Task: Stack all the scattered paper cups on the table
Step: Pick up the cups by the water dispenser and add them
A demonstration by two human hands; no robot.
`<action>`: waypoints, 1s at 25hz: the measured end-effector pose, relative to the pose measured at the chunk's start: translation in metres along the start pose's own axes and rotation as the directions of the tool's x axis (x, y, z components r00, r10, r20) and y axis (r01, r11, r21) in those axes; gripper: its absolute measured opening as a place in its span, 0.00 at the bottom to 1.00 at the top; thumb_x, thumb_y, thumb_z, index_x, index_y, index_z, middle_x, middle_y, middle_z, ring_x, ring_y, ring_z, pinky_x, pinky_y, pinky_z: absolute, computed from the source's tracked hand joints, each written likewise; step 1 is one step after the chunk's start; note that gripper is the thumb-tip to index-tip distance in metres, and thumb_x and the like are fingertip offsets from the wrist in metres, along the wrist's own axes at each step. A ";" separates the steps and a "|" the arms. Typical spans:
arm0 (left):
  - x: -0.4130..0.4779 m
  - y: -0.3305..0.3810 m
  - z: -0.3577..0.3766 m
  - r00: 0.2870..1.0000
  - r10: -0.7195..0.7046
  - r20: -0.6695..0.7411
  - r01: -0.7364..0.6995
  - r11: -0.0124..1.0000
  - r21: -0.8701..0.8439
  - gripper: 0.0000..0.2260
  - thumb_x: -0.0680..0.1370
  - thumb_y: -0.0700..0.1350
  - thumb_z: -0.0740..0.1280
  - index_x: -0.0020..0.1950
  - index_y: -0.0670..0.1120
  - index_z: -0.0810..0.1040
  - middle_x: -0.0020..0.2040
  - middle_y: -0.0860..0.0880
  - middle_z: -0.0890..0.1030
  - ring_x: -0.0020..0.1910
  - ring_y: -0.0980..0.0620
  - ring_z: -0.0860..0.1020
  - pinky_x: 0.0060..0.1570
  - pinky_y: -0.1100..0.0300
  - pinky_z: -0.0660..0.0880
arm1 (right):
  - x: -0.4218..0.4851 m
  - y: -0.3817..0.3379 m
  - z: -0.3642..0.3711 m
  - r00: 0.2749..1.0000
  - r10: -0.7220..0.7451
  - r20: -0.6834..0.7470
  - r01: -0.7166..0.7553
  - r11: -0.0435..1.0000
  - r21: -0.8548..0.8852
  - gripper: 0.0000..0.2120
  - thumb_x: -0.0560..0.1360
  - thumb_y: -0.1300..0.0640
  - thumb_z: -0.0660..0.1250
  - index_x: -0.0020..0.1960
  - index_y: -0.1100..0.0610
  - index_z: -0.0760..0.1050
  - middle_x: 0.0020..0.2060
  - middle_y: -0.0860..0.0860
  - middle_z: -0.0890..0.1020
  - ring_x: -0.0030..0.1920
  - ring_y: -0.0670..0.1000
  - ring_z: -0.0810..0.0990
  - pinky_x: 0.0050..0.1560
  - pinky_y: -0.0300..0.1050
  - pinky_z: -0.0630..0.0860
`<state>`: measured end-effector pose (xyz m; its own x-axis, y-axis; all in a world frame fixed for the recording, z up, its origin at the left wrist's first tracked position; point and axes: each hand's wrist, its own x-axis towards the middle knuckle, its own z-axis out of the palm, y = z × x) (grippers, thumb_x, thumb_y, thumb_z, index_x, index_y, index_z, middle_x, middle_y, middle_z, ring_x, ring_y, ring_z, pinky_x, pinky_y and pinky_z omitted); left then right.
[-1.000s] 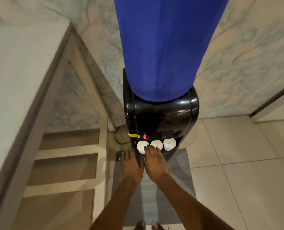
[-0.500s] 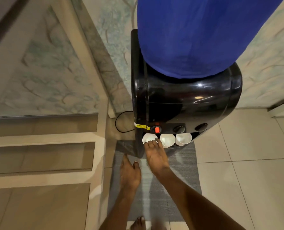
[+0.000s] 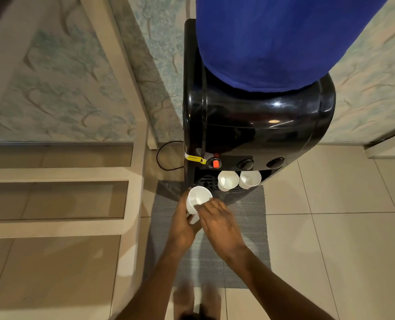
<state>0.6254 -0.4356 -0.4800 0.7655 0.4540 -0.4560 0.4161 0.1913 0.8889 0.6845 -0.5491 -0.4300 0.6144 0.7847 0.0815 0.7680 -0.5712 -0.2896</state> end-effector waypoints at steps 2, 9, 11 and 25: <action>-0.002 0.003 0.004 0.998 0.050 -0.031 -0.049 0.999 0.022 0.26 0.75 0.33 0.73 0.66 0.55 0.73 0.57 0.56 0.82 0.56 0.59 0.81 0.48 0.68 0.78 | -0.003 0.002 -0.006 0.998 -0.048 0.043 0.048 0.999 -0.007 0.27 0.63 0.62 0.80 0.60 0.53 0.79 0.50 0.47 0.83 0.56 0.50 0.80 0.67 0.46 0.75; 0.024 0.021 0.018 0.993 0.116 -0.038 -0.113 0.990 0.082 0.27 0.70 0.45 0.78 0.64 0.59 0.72 0.56 0.56 0.81 0.54 0.58 0.81 0.51 0.59 0.80 | 0.022 0.038 -0.007 0.997 -0.013 -0.078 0.024 0.989 0.144 0.18 0.72 0.66 0.74 0.60 0.57 0.80 0.52 0.52 0.84 0.58 0.54 0.80 0.61 0.50 0.78; 0.030 0.023 0.022 0.992 0.114 -0.056 -0.110 0.991 0.072 0.27 0.70 0.44 0.78 0.60 0.64 0.71 0.55 0.57 0.81 0.54 0.59 0.80 0.51 0.61 0.79 | 0.027 0.049 0.000 0.988 0.079 -0.129 -0.065 0.992 0.108 0.16 0.74 0.65 0.73 0.61 0.59 0.78 0.53 0.54 0.82 0.58 0.55 0.79 0.61 0.50 0.78; 0.015 -0.004 0.003 0.999 0.022 -0.030 -0.019 0.996 0.087 0.26 0.73 0.33 0.74 0.67 0.48 0.72 0.57 0.49 0.79 0.58 0.50 0.78 0.58 0.56 0.77 | 0.023 0.077 0.023 0.953 0.282 -0.110 -0.291 0.953 -0.081 0.29 0.61 0.68 0.81 0.61 0.63 0.78 0.49 0.60 0.84 0.53 0.60 0.82 0.59 0.53 0.81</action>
<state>0.6367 -0.4322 -0.4902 0.7592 0.4840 -0.4351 0.4426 0.1063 0.8904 0.7531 -0.5694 -0.4727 0.8218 0.5608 0.1007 0.5680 -0.7923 -0.2230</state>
